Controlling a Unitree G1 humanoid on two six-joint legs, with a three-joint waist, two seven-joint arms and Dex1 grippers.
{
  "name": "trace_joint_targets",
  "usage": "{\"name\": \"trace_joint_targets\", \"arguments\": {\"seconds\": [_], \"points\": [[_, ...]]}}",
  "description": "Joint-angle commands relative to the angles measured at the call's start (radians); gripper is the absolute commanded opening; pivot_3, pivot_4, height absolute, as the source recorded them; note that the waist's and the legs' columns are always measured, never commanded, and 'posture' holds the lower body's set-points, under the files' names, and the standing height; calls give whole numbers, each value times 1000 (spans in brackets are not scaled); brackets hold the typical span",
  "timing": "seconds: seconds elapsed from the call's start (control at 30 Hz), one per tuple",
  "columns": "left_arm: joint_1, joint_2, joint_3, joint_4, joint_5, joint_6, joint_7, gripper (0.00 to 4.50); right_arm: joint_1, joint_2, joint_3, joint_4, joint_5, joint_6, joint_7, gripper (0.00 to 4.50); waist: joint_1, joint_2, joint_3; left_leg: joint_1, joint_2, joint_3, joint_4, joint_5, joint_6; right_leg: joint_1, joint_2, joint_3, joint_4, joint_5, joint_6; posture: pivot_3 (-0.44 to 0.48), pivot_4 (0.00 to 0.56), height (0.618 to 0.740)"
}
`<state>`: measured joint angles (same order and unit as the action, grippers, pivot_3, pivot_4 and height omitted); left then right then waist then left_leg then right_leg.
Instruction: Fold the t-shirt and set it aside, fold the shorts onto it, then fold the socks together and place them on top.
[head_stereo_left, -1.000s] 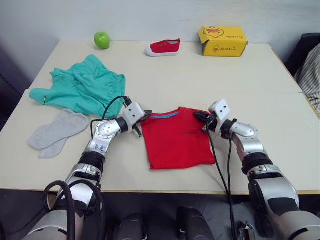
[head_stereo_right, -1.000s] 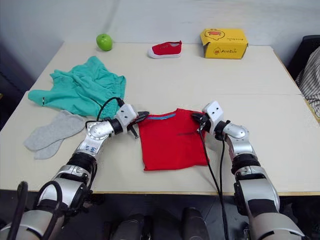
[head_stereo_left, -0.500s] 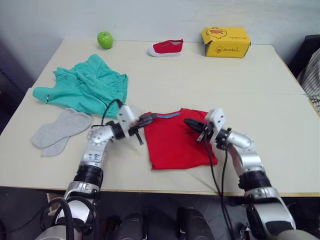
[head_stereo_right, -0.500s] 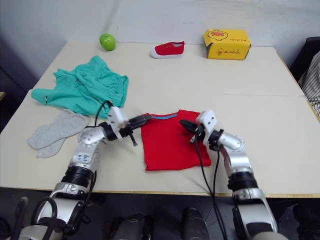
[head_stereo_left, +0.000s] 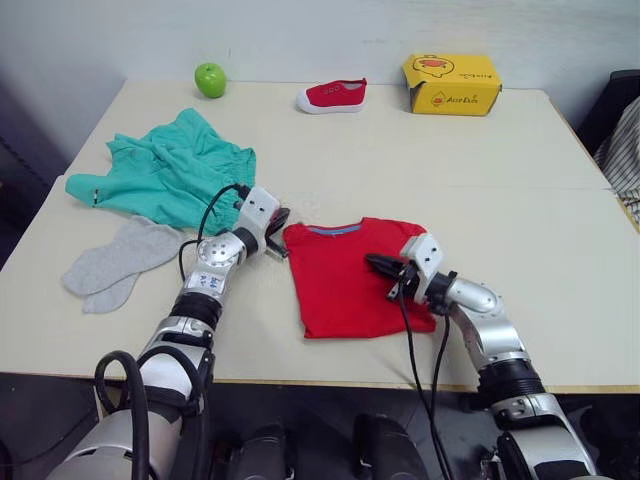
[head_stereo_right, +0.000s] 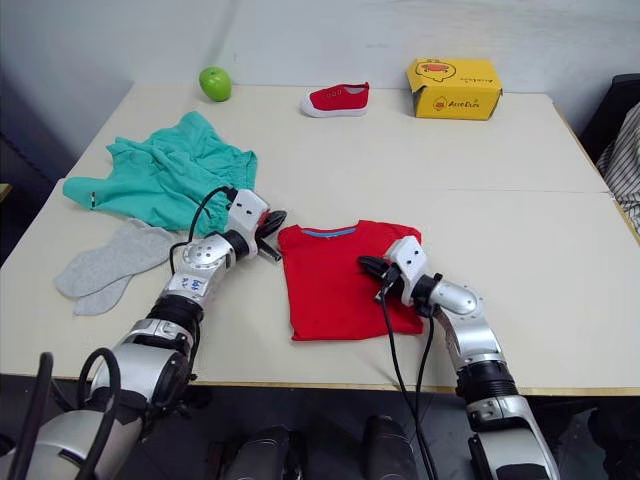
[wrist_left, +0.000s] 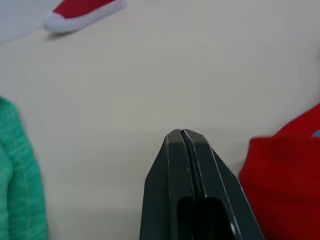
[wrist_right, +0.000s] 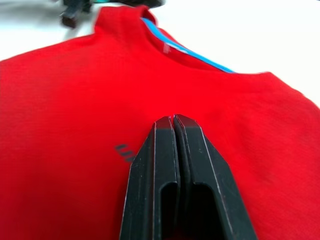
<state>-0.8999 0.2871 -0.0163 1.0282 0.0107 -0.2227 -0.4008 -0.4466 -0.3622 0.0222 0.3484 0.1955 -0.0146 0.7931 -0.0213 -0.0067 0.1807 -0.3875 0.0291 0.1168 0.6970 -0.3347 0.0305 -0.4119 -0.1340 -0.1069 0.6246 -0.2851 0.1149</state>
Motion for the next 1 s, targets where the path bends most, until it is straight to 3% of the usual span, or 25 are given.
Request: {"name": "trace_joint_targets", "arguments": {"seconds": [0.03,0.13,0.23,0.4,0.67,0.8,1.0], "points": [[-27,24,39,-1,-21,-39,-2,0,38,-20,-70,-84,67,88,-26,75,0,0,0,0,0,0,0,0,0,0,0,0,0,0,0,0,150,740],[-21,32,84,-48,-73,-88,-55,0,58,-18,-102,-158,131,146,-14,75,-1,0,0,0,0,0,0,0,0,0,0,0,-1,0,0,0,150,740],[13,19,99,-176,-159,-132,-216,0,54,-23,-99,-203,154,164,7,75,-5,0,0,0,0,1,-1,0,0,-1,0,0,-1,0,0,0,150,740],[105,-3,16,-331,-145,-102,-346,0,-22,-20,-57,-94,73,85,-6,75,-6,0,0,0,0,1,-1,0,0,-1,0,1,-1,0,0,0,150,740],[105,-60,-64,-227,15,-14,-133,0,-259,40,21,318,-58,-112,13,75,-8,0,0,0,1,2,0,0,0,-1,2,1,0,0,0,0,150,740],[69,-72,-28,-163,23,59,8,0,-366,52,2,542,-89,-170,-41,75,-8,0,0,0,1,2,0,0,0,-1,1,1,0,0,0,0,150,740],[81,-60,3,-158,8,104,53,0,-424,15,-70,714,-83,-177,-149,75,-9,0,0,1,1,1,0,0,0,0,0,1,1,0,0,0,150,740]]}}
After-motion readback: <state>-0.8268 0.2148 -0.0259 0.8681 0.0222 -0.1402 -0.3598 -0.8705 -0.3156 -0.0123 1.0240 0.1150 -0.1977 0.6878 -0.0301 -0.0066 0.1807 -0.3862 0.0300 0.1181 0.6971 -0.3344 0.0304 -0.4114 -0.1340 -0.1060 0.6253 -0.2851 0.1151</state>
